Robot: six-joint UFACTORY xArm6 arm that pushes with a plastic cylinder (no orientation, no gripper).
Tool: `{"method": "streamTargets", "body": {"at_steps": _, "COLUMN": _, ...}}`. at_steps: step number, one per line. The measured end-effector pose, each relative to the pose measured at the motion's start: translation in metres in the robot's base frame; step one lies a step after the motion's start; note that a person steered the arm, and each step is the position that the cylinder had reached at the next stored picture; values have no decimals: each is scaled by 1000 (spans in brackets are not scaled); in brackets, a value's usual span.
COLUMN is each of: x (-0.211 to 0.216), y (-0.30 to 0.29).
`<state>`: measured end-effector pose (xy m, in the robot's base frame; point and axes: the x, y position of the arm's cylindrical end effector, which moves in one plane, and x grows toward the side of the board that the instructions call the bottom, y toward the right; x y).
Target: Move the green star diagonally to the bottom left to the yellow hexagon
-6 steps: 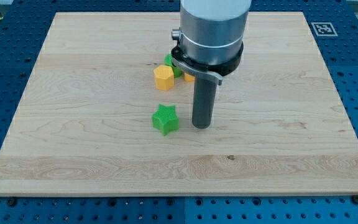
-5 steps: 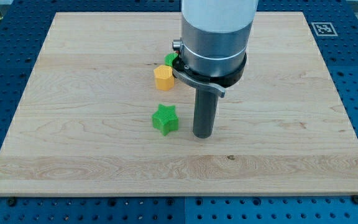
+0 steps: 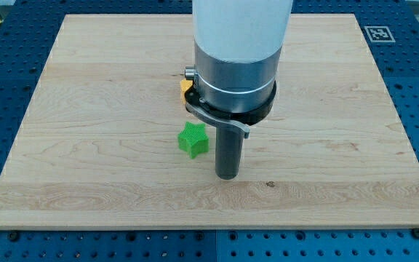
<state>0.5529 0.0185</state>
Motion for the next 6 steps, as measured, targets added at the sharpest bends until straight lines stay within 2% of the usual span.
{"method": "streamTargets", "body": {"at_steps": 2, "x": -29, "y": -6}}
{"method": "streamTargets", "body": {"at_steps": 6, "x": -146, "y": -120}}
